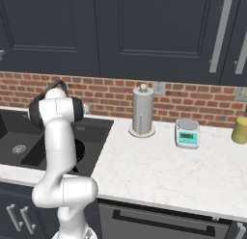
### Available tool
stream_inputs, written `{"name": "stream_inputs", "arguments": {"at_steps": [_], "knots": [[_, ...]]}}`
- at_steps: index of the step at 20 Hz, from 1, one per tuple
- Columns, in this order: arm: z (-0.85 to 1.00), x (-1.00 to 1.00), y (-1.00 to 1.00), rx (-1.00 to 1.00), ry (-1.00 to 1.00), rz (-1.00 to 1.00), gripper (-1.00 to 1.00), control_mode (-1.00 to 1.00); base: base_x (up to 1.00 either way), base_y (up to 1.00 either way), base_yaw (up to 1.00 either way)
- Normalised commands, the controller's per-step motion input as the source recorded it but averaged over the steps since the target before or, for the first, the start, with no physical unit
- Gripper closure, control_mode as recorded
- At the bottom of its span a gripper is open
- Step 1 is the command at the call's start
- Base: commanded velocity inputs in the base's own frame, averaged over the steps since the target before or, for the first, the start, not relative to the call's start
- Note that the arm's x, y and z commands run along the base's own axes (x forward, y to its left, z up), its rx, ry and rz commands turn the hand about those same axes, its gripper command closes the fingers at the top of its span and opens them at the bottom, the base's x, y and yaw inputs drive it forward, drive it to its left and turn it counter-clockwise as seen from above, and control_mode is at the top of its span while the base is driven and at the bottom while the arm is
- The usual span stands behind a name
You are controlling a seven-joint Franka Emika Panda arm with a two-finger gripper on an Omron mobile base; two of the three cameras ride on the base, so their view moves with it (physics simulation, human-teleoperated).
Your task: Pick the pan and sponge and place them into the sink. Then turn on the water.
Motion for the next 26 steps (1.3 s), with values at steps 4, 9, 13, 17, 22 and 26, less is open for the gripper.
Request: {"name": "stream_inputs", "arguments": {"at_steps": [4, 9, 13, 17, 22, 26], "knots": [[0.0, 0.0, 0.0, 0.0, 0.0, 0.0, -1.0, -1.0, 0.0, 0.0, 0.0], [0.0, 0.01, 0.0, 0.0, 0.0, 0.0, -1.0, -1.0, 0.0, 0.0, 0.0], [0.0, 0.04, 0.0, 0.0, 0.0, 0.0, -1.0, -1.0, 0.0, 0.0, 0.0], [0.0, 0.05, 0.0, 0.0, 0.0, 0.0, -1.0, -1.0, 0.0, 0.0, 0.0], [0.0, 0.04, -0.02, 0.0, 0.0, 0.0, -1.0, -1.0, 0.0, 0.0, 0.0], [0.0, 0.03, 0.0, 0.0, 0.0, 0.0, -1.0, -1.0, 0.0, 0.0, 0.0]]}}
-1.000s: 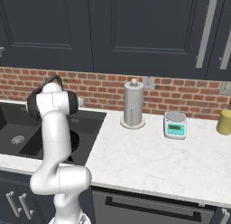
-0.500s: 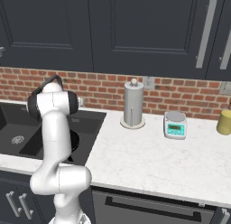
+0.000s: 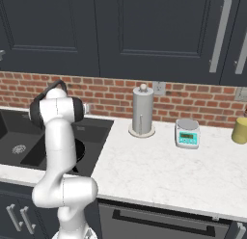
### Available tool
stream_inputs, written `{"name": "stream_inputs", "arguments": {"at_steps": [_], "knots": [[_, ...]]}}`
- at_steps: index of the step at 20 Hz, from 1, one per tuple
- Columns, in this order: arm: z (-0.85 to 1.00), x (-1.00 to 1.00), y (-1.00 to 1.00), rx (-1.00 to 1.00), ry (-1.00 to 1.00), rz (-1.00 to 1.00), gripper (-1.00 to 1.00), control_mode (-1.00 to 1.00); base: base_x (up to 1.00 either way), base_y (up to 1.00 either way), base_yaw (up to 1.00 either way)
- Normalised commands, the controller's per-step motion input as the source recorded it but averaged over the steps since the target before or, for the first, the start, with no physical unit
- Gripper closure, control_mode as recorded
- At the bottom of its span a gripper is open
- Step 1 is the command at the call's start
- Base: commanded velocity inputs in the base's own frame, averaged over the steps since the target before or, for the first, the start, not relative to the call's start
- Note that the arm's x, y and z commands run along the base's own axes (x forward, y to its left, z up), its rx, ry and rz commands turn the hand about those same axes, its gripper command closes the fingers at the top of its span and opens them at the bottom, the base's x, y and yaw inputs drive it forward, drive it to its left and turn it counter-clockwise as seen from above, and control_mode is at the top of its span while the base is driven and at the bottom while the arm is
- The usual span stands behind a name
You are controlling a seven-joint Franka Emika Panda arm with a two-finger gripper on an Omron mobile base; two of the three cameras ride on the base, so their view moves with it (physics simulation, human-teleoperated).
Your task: Pick the pan and sponge and place them into the sink. Then turn on the water.
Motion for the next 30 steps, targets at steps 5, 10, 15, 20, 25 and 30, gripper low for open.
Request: {"name": "stream_inputs", "arguments": {"at_steps": [5, 10, 15, 20, 25, 30], "knots": [[0.0, 0.06, 0.0, 0.0, 0.0, 0.0, -1.0, -1.0, 0.0, 0.0, 0.0], [0.0, 0.1, 0.0, 0.0, 0.0, 0.0, -1.0, -1.0, 0.0, 0.0, 0.0], [0.0, 0.02, 0.0, 0.0, 0.0, 0.0, -1.0, -1.0, 0.0, 0.0, 0.0], [0.0, 0.0, 0.0, 0.0, 0.0, 0.0, -1.0, -1.0, 0.0, 0.0, 0.0], [0.0, 0.0, -0.16, 0.0, -0.01, 0.0, -1.0, -1.0, 0.0, 0.0, 0.0], [0.0, 0.0, -0.32, 0.0, 0.0, 0.0, -1.0, -1.0, 0.0, 0.0, 0.0]]}}
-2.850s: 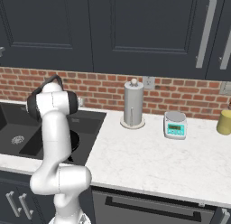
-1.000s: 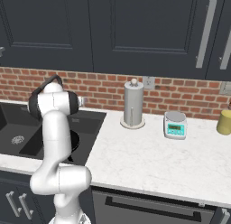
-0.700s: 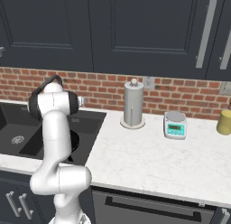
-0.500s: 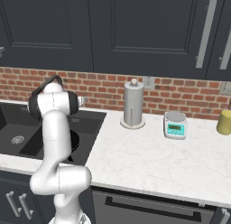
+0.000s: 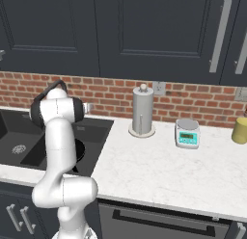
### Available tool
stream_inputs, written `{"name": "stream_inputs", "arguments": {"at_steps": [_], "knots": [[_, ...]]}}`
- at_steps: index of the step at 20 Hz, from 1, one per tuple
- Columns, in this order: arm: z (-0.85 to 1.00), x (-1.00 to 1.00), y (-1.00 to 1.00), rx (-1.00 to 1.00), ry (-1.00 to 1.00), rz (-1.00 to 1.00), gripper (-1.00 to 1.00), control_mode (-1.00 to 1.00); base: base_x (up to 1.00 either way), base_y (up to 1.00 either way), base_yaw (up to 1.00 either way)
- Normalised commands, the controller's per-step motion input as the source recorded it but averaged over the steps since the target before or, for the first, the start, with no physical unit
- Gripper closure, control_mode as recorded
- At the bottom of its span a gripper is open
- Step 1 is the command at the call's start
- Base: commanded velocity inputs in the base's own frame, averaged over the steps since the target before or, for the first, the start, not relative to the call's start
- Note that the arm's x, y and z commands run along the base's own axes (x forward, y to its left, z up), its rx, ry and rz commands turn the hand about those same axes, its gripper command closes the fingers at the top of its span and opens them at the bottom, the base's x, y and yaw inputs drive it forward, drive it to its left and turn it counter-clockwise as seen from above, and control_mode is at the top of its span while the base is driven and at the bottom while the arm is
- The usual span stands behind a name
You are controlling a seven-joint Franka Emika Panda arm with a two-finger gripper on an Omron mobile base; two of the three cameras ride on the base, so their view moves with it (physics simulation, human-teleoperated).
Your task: Pick the pan and sponge and place them into the sink. Then turn on the water.
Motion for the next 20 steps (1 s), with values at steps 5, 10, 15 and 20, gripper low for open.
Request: {"name": "stream_inputs", "arguments": {"at_steps": [5, 10, 15, 20], "knots": [[0.0, 0.0, -0.35, 0.0, 0.0, 0.0, -1.0, -1.0, 0.0, 0.0, 0.0], [0.0, 0.0, -0.59, 0.01, 0.0, 0.0, -1.0, -1.0, 0.0, 0.0, 0.0], [0.0, 0.0, -0.77, 0.03, 0.0, 0.0, -1.0, -1.0, 0.0, 0.0, 0.0], [0.0, 0.0, -0.83, 0.04, 0.0, 0.03, -1.0, -1.0, 0.0, 0.0, 0.0]]}}
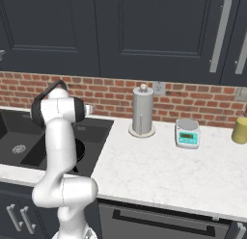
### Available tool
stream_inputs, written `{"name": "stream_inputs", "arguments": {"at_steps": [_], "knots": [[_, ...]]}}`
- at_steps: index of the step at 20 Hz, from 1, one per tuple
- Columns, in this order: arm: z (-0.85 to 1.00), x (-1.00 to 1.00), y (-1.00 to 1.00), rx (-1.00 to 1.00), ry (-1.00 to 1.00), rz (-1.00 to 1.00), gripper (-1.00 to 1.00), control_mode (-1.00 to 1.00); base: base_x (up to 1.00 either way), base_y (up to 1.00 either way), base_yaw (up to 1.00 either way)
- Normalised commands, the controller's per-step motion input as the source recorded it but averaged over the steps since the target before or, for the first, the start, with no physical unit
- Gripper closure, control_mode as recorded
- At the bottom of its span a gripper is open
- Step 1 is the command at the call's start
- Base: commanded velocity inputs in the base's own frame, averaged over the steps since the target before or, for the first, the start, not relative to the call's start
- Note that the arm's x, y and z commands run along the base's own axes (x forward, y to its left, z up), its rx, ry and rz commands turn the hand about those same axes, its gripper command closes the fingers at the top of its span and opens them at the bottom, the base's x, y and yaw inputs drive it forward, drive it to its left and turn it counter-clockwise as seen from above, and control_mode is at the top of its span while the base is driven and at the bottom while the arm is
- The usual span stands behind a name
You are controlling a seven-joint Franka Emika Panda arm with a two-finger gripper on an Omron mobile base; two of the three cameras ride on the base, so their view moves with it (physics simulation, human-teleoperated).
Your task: Pick the pan and sponge and place them into the sink. Then turn on the water.
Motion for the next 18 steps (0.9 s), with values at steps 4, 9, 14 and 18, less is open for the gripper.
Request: {"name": "stream_inputs", "arguments": {"at_steps": [4, 9, 14, 18], "knots": [[0.0, 0.0, -0.77, 0.04, 0.0, 0.05, -1.0, -1.0, 0.0, 0.0, 0.0], [0.0, 0.0, -0.71, 0.04, 0.0, 0.08, -1.0, -1.0, 0.0, 0.0, 0.0], [0.0, 0.0, -0.7, 0.04, 0.0, 0.1, -1.0, -1.0, 0.0, 0.0, 0.0], [0.0, 0.02, -0.63, 0.03, 0.0, 0.1, -1.0, -1.0, 0.0, 0.0, 0.0]]}}
